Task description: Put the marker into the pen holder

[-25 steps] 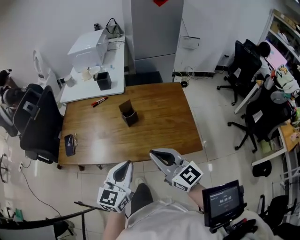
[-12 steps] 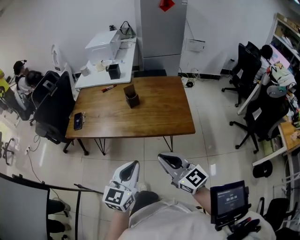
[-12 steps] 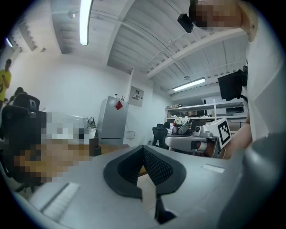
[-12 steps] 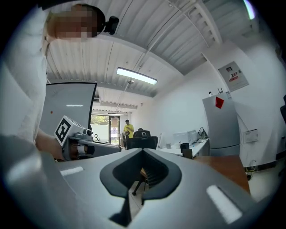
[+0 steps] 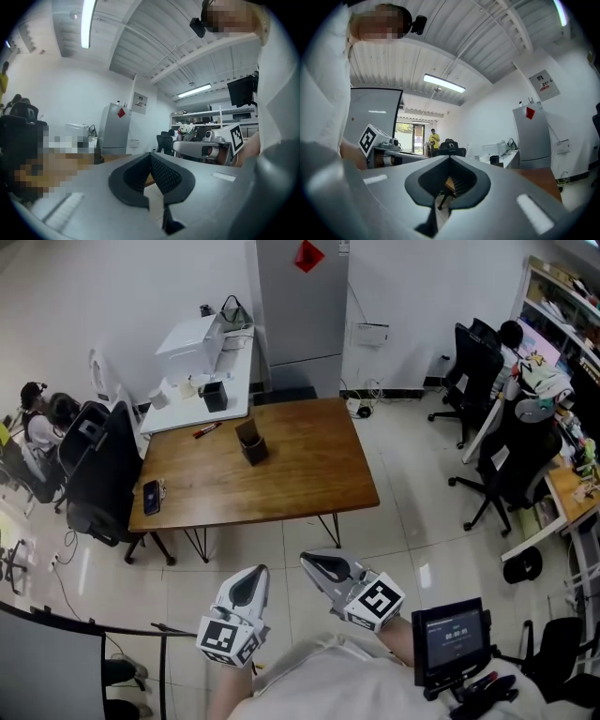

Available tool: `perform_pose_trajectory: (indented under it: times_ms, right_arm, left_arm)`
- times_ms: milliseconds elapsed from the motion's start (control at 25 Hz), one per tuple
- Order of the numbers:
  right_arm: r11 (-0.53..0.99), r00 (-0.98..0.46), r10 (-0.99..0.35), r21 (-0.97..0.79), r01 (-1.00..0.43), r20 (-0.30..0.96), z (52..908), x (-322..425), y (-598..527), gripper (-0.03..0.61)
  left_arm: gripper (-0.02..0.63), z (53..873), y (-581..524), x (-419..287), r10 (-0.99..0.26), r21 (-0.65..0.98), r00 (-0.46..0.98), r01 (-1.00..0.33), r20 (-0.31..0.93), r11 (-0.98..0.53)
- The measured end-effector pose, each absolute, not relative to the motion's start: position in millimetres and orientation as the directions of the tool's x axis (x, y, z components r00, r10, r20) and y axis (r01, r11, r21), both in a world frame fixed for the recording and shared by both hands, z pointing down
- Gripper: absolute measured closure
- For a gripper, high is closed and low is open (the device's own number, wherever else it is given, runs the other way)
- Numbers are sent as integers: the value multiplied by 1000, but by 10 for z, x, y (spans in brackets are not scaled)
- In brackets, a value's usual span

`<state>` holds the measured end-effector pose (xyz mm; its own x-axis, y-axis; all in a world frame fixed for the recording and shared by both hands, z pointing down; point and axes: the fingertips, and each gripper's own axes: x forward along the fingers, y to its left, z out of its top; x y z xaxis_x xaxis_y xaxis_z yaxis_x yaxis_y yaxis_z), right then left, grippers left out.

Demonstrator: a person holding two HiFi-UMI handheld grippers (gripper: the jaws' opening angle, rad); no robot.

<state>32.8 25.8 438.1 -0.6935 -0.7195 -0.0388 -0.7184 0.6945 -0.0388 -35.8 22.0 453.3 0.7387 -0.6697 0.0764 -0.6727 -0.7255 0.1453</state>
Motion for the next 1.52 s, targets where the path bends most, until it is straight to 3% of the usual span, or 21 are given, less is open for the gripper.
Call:
perform_pose_trajectory:
  times_ms: [1520]
  right_arm:
    - [690, -689, -724, 5, -724, 13, 4397, 284, 220, 577]
  left_arm:
    - [598, 4611, 159, -458, -667, 152, 740, -671, 84, -725]
